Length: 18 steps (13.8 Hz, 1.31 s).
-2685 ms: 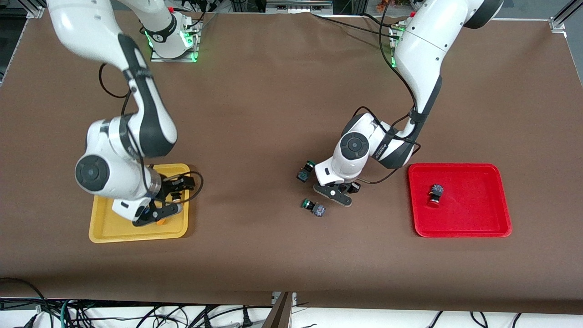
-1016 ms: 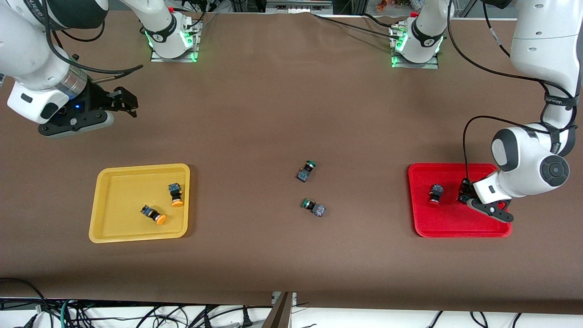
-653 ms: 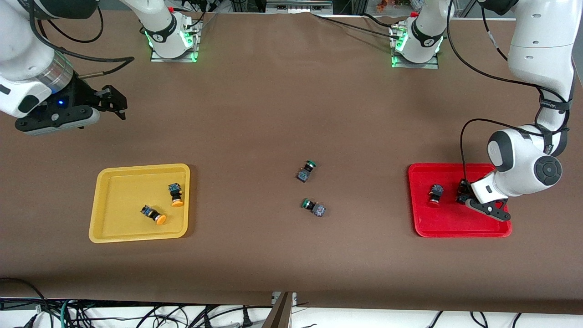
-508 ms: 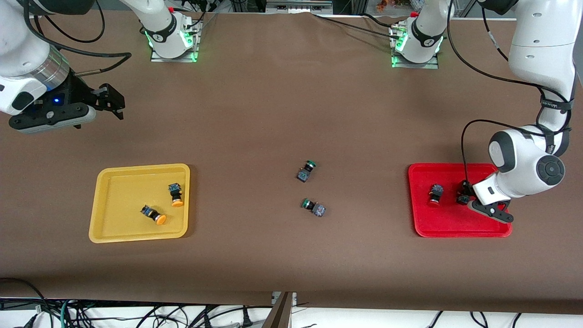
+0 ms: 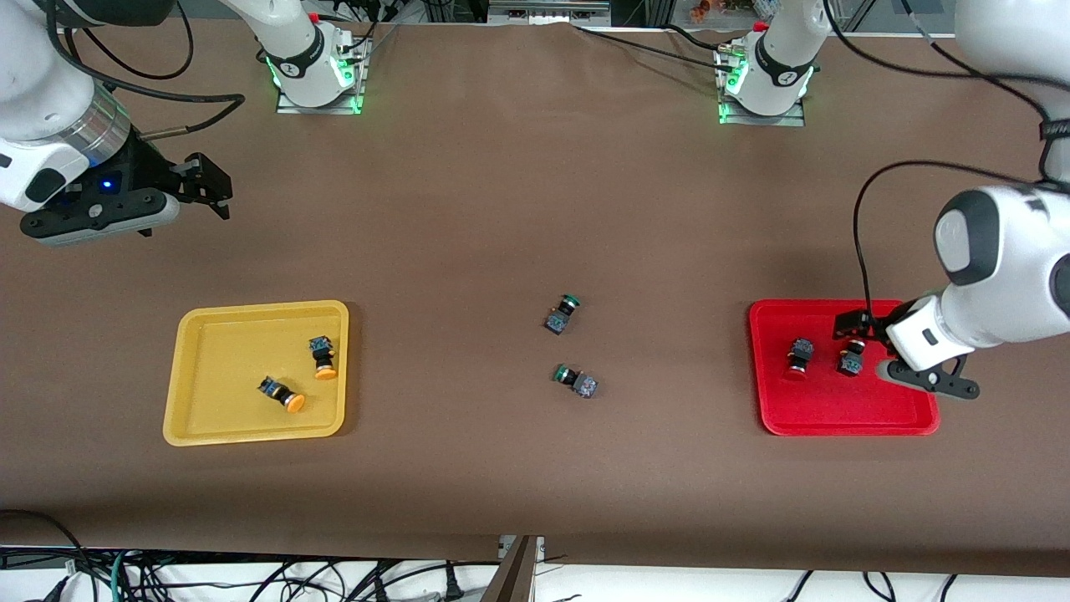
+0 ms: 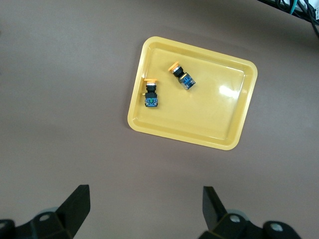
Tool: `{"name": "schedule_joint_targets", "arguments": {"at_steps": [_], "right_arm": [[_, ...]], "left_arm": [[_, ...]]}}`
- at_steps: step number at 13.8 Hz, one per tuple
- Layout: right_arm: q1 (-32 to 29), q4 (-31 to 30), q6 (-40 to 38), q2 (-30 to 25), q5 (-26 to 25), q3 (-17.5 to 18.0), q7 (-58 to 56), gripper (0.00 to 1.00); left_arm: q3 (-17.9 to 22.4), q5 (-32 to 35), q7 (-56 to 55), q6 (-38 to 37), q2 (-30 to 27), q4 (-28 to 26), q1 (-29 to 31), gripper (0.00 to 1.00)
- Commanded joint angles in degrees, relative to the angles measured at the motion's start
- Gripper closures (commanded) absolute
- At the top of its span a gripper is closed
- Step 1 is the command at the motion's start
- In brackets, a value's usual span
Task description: Place red and yellow buttons in trays
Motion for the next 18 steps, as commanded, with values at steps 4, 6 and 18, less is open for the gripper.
{"name": "schedule_joint_targets", "arguments": {"at_steps": [4, 6, 18], "right_arm": [[-1.25, 1.42, -1.44, 0.62, 2.09, 0.24, 0.92, 0.0], [-1.34, 1.42, -1.44, 0.71, 2.09, 0.24, 1.27, 0.0], [-1.42, 1.42, -0.91, 0.88, 2.0, 0.24, 1.8, 0.0]], "left_arm": [[-0.16, 3.03, -2.28, -8.19, -13.52, 1.63, -1.01, 0.0], [-0.6, 3.3, -2.28, -9.85, -16.16, 2.43, -0.84, 0.0], [-2.88, 3.13, -13.44, -19.88, -18.2, 3.22, -0.14, 0.0]]}}
